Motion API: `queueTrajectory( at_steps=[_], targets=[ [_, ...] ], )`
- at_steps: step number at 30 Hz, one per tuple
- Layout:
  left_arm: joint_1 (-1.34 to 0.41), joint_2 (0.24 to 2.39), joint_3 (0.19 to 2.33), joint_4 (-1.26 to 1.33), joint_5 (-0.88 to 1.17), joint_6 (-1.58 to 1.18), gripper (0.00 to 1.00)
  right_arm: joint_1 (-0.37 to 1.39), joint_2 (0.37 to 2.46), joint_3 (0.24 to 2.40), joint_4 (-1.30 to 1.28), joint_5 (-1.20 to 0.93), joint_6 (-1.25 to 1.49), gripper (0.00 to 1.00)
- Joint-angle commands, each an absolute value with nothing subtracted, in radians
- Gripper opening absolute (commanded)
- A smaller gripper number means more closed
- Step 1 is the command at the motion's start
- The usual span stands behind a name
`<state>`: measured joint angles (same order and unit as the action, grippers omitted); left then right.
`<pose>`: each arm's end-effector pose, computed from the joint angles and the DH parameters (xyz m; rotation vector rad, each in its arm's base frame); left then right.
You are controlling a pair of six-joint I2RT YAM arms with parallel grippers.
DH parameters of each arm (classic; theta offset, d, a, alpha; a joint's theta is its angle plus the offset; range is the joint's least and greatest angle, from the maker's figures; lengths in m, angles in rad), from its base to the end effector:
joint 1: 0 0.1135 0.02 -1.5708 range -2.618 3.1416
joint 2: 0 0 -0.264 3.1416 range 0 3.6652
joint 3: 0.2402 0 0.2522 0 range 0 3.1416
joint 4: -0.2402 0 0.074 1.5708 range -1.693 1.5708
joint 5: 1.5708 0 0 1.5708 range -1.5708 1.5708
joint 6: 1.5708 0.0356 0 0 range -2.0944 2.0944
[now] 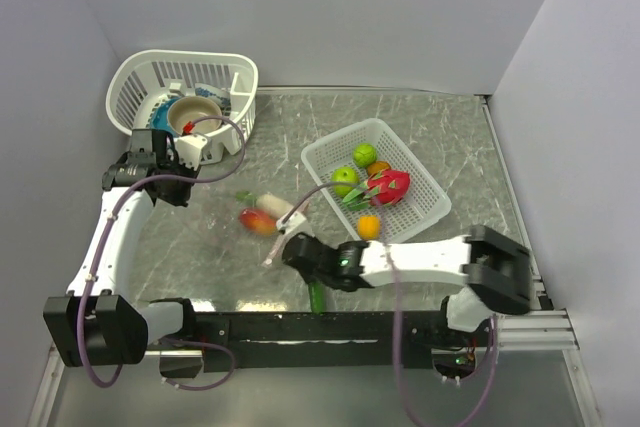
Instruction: Open the zip-top bag and remove the fake food
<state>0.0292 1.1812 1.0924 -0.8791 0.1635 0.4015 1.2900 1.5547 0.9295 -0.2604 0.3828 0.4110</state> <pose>0.2310 0.0009 0.3059 0.5293 2.4637 -0.0343 0.1007 0.3011 0.1999 -0.8684 2.2356 0.3356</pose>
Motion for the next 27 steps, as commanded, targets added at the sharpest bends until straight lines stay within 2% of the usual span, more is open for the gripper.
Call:
queueTrajectory(
  at_steps=[1, 6, 13, 14, 15, 16, 17, 24, 27],
  targets=[
    [0.029, 1.195, 1.083, -0.851, 0.161, 0.403, 0.01, 1.174, 1.28, 0.928, -0.209, 0.434, 0.298, 0.0],
    [0.029, 1.196, 1.088, -0.853, 0.158, 0.408, 0.01, 0.873, 1.144, 0.939, -0.178, 0.465, 0.221, 0.06],
    [0.029, 1.192, 1.092, -0.862, 0.17, 0.405, 0.01, 0.678, 1.293, 1.015, -0.115, 0.607, 0.152, 0.03],
    [0.029, 1.192, 1.092, -0.864, 0.169, 0.405, 0.01, 0.669, 1.325, 1.023, -0.109, 0.621, 0.15, 0.07],
    [0.029, 1.19, 1.092, -0.864, 0.169, 0.405, 0.01, 0.649, 1.338, 1.031, -0.107, 0.611, 0.146, 0.19],
    [0.029, 1.19, 1.092, -0.868, 0.173, 0.406, 0.01, 0.64, 1.342, 1.041, -0.107, 0.603, 0.147, 0.44],
    [0.029, 1.187, 1.092, -0.867, 0.173, 0.407, 0.01, 0.631, 1.344, 1.043, -0.104, 0.592, 0.156, 0.99],
    [0.029, 1.195, 1.091, -0.864, 0.175, 0.405, 0.01, 0.623, 1.279, 1.075, -0.143, 0.496, 0.178, 1.0],
    [0.029, 1.195, 1.083, -0.857, 0.169, 0.405, 0.01, 0.701, 1.186, 1.031, -0.112, 0.347, 0.164, 1.0]
  ],
)
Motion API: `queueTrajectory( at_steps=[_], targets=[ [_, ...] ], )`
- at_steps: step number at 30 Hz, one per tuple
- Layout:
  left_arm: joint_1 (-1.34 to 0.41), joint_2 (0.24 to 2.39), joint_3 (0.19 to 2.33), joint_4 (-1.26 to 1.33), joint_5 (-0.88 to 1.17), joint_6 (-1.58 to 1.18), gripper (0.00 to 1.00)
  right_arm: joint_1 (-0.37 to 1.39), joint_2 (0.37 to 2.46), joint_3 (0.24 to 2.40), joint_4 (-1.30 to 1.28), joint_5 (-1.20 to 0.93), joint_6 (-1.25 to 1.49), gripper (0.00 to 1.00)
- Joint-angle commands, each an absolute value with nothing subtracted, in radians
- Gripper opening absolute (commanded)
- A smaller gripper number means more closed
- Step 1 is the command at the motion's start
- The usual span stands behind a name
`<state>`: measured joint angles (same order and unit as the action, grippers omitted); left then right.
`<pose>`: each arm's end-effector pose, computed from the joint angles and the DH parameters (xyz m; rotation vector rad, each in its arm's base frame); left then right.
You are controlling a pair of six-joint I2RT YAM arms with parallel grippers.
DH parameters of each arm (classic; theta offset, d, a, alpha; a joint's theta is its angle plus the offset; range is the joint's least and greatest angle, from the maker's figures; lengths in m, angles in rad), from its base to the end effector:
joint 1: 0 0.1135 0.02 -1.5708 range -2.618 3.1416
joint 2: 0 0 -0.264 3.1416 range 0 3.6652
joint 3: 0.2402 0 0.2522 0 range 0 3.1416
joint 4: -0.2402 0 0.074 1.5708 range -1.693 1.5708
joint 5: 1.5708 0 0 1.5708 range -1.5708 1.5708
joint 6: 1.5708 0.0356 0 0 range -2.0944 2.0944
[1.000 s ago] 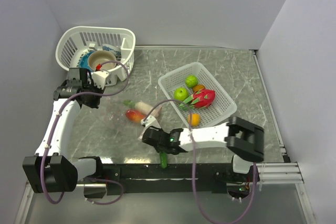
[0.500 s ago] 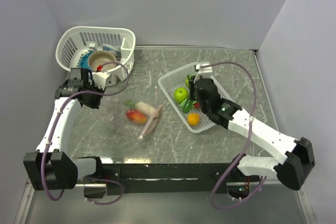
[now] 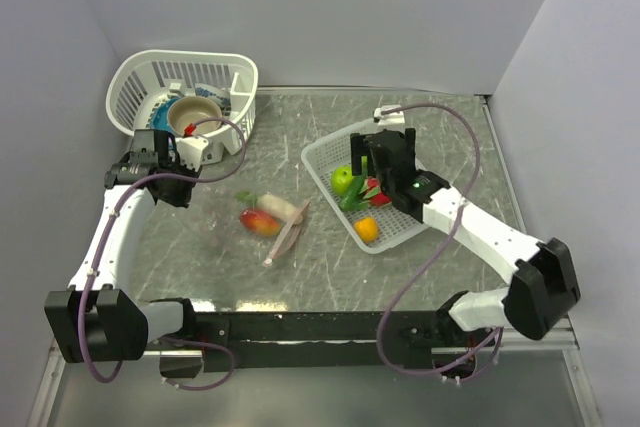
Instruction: Open the zip-top bag and remove the fake food
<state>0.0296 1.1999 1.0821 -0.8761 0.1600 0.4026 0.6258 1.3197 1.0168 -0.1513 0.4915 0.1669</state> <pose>0.2342 0.0013 0.2989 0.5314 2.4897 -0.0374 0.2536 0.1626 0.3072 -0.1456 1.9626 0.0189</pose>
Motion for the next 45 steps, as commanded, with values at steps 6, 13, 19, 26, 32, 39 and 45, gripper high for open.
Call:
queueTrajectory(
  at_steps=[6, 13, 19, 26, 32, 39, 45],
  targets=[
    [0.029, 1.207, 1.085, -0.848, 0.173, 0.399, 0.01, 0.972, 1.19, 0.865, 0.021, 0.264, 0.152, 0.67],
    [0.029, 1.219, 1.088, -0.838, 0.17, 0.393, 0.01, 1.088, 1.422, 0.784, 0.169, 0.281, 0.14, 0.3],
    [0.02, 1.242, 1.055, -0.788, 0.161, 0.364, 0.01, 1.098, 1.589, 0.84, 0.251, 0.284, 0.106, 0.45],
    [0.006, 1.258, 0.982, -0.732, 0.117, 0.367, 0.01, 1.092, 1.73, 0.897, 0.353, 0.35, 0.042, 0.85],
    [0.006, 1.284, 0.969, -0.713, 0.089, 0.379, 0.01, 1.052, 1.798, 0.913, 0.428, 0.311, 0.021, 0.85],
    [0.008, 1.324, 0.983, -0.712, 0.098, 0.382, 0.01, 1.002, 1.85, 0.936, 0.503, 0.174, 0.014, 0.83],
    [-0.026, 1.344, 1.002, -0.71, 0.089, 0.377, 0.01, 1.005, 1.899, 1.012, 0.489, -0.053, 0.028, 0.76]
  ],
)
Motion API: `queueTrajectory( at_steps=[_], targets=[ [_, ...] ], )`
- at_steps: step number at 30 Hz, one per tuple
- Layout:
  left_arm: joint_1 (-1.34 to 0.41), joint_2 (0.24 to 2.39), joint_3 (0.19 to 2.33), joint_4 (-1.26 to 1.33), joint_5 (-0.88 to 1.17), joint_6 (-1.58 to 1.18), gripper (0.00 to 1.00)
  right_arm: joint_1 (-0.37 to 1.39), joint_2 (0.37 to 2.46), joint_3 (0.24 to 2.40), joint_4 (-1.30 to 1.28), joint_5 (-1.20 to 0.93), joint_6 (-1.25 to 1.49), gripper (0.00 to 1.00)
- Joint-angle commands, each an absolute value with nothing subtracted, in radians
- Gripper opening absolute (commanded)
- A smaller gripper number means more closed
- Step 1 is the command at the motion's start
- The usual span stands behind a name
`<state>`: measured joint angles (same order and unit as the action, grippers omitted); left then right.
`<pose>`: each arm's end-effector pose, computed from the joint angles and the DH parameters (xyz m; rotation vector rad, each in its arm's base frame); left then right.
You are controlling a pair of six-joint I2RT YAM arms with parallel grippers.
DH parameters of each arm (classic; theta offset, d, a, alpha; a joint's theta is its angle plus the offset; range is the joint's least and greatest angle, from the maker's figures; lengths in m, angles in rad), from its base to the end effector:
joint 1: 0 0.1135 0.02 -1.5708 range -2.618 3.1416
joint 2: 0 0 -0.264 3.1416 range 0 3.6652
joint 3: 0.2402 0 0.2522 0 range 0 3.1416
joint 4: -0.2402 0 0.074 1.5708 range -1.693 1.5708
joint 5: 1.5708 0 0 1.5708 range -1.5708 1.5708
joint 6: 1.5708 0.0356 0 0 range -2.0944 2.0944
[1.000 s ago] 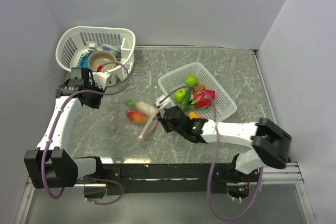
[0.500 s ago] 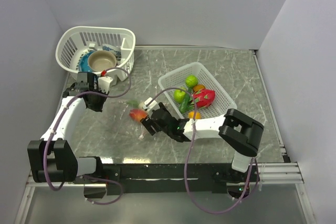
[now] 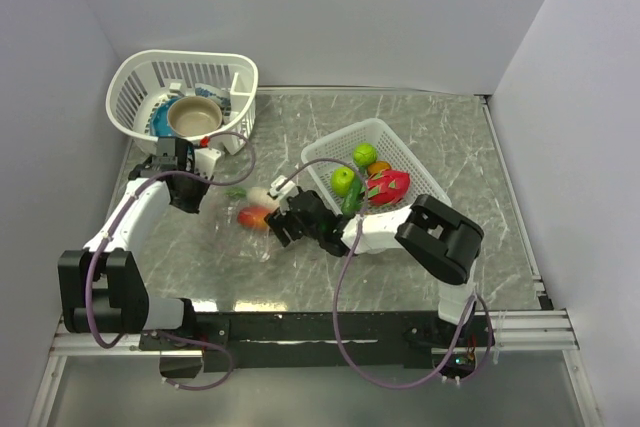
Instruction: Open the zip-top bag and remove the fake food
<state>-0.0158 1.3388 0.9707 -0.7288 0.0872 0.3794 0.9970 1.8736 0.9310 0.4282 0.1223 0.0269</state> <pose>0.2593 -0.0072 0.2409 0.5497 2.6029 0.0020 0.2134 0.3222 0.1488 -0.9205 1.9089 0.4923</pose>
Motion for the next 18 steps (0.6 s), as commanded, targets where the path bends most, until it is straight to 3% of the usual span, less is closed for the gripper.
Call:
queueTrajectory(
  at_steps=[1, 4, 10, 15, 18],
  targets=[
    [-0.028, 1.348, 1.003, -0.71, 0.089, 0.376, 0.01, 1.006, 1.911, 1.019, 0.486, -0.073, 0.038, 0.69],
    [-0.032, 1.348, 1.002, -0.704, 0.087, 0.371, 0.01, 1.02, 1.921, 1.023, 0.482, -0.114, 0.054, 0.56],
    [-0.046, 1.345, 1.028, -0.699, 0.083, 0.35, 0.01, 1.049, 1.905, 0.956, 0.505, -0.071, 0.095, 0.43],
    [-0.052, 1.305, 1.192, -0.851, 0.158, 0.325, 0.01, 1.051, 1.893, 0.885, 0.54, -0.035, 0.127, 0.43],
    [-0.074, 1.282, 1.328, -0.951, 0.19, 0.304, 0.01, 1.052, 1.882, 0.87, 0.569, -0.044, 0.143, 0.54]
  ],
)
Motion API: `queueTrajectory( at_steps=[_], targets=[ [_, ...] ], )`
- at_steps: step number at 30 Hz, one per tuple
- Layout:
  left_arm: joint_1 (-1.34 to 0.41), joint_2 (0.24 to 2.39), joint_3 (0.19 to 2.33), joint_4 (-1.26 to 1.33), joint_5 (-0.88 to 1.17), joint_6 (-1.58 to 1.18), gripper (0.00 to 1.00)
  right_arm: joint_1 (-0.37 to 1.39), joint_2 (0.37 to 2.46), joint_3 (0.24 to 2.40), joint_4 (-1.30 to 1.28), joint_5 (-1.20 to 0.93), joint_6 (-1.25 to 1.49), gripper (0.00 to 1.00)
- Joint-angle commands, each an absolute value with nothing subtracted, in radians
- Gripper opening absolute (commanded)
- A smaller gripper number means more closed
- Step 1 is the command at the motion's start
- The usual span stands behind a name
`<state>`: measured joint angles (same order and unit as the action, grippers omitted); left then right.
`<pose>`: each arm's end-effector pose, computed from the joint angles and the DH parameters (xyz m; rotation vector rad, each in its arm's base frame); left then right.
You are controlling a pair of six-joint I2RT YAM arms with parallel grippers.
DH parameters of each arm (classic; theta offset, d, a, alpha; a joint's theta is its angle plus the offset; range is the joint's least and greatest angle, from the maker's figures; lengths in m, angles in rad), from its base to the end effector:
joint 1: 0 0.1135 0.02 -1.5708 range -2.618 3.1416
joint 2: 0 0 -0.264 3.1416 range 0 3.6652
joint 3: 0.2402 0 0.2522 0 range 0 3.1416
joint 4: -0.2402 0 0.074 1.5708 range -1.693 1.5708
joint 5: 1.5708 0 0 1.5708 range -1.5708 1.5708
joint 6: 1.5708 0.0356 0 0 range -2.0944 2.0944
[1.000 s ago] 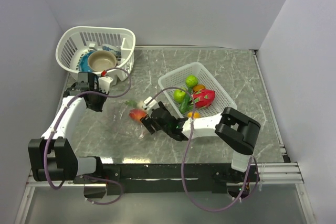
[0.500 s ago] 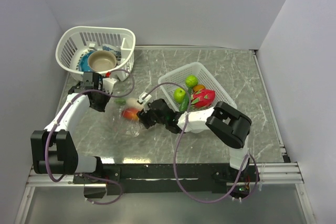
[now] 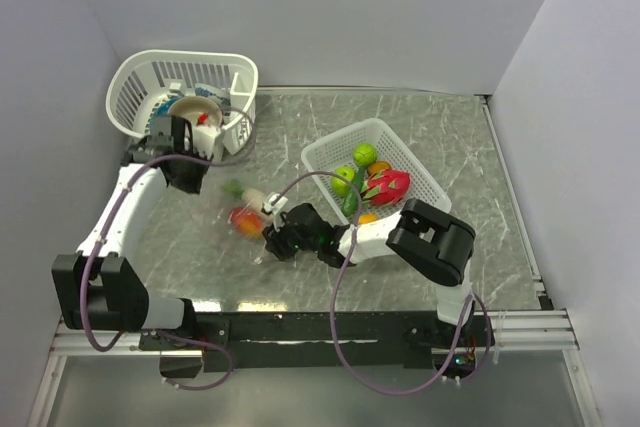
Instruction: Open the zip-top bag and remove the fake food
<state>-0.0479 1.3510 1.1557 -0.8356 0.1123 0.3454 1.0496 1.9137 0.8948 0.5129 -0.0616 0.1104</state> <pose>0.2701 -0.0169 0.2887 0.5459 2.5336 -0.0378 0.1893 0.3342 0.1319 -1.0165 1.9161 0.7561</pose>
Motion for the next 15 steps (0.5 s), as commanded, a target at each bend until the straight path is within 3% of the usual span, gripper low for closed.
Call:
queueTrajectory(
  at_steps=[1, 3, 4, 5, 15],
  targets=[
    [-0.09, 1.275, 1.379, -0.971, 0.198, 0.292, 0.01, 1.054, 1.875, 0.871, 0.587, -0.048, 0.15, 0.65],
    [-0.11, 1.259, 1.411, -1.009, 0.21, 0.275, 0.01, 1.058, 1.871, 0.888, 0.595, -0.052, 0.156, 0.77],
    [-0.135, 1.256, 1.425, -1.018, 0.21, 0.262, 0.01, 1.065, 1.876, 0.896, 0.601, -0.052, 0.158, 0.97],
    [-0.147, 1.249, 1.427, -1.026, 0.204, 0.258, 0.01, 1.068, 1.878, 0.903, 0.604, -0.045, 0.16, 1.0],
    [-0.233, 1.213, 1.462, -1.091, 0.186, 0.219, 0.01, 1.091, 1.846, 0.87, 0.629, 0.199, 0.187, 1.0]
  ],
)
